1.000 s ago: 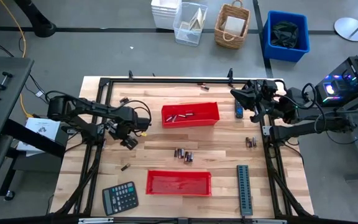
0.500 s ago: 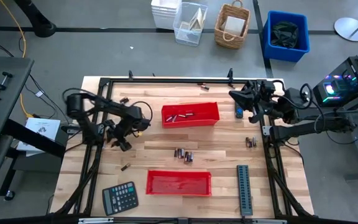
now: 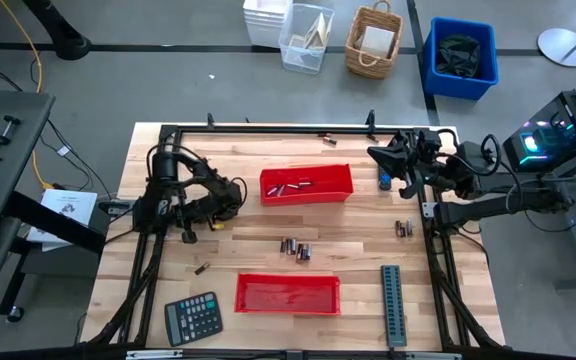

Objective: Sort batteries
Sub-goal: Put the silver battery into the top red bin

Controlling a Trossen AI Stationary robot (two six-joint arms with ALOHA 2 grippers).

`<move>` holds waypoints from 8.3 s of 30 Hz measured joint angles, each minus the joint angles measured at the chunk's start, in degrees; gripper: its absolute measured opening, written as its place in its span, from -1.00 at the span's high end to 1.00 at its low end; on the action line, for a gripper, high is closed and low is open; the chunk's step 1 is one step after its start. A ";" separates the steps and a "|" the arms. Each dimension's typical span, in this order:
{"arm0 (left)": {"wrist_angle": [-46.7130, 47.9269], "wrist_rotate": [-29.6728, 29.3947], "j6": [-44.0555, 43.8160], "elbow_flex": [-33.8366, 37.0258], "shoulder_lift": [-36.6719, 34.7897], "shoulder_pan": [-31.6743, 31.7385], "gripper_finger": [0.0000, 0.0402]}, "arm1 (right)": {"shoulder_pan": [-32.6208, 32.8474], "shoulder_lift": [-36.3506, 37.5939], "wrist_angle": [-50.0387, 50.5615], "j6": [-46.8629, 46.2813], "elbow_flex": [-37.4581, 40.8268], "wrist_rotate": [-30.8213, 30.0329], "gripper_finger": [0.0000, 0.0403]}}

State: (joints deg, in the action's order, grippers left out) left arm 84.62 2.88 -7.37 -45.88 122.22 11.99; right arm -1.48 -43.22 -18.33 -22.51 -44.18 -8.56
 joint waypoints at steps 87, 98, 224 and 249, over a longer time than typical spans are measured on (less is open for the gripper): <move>-12.22 -5.62 -12.26 -7.67 -18.44 -11.08 1.00 | 0.00 -3.30 1.13 -5.76 0.02 -3.19 1.00; -7.48 -5.74 -16.39 -2.25 -38.63 -7.02 0.99 | -0.22 -3.28 0.92 -5.63 0.02 -3.15 1.00; -61.79 -19.67 -12.33 1.91 -69.56 -10.89 -0.20 | 7.37 -65.17 66.13 -48.57 -34.10 14.91 0.44; -61.74 -17.97 -10.50 1.91 -69.56 -10.85 -0.20 | 10.59 -72.00 62.09 -66.48 -36.70 11.95 0.59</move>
State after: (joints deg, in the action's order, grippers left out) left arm 22.88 -15.09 -17.86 -43.97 52.66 1.15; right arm 9.11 -115.22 43.76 -89.00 -80.88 3.40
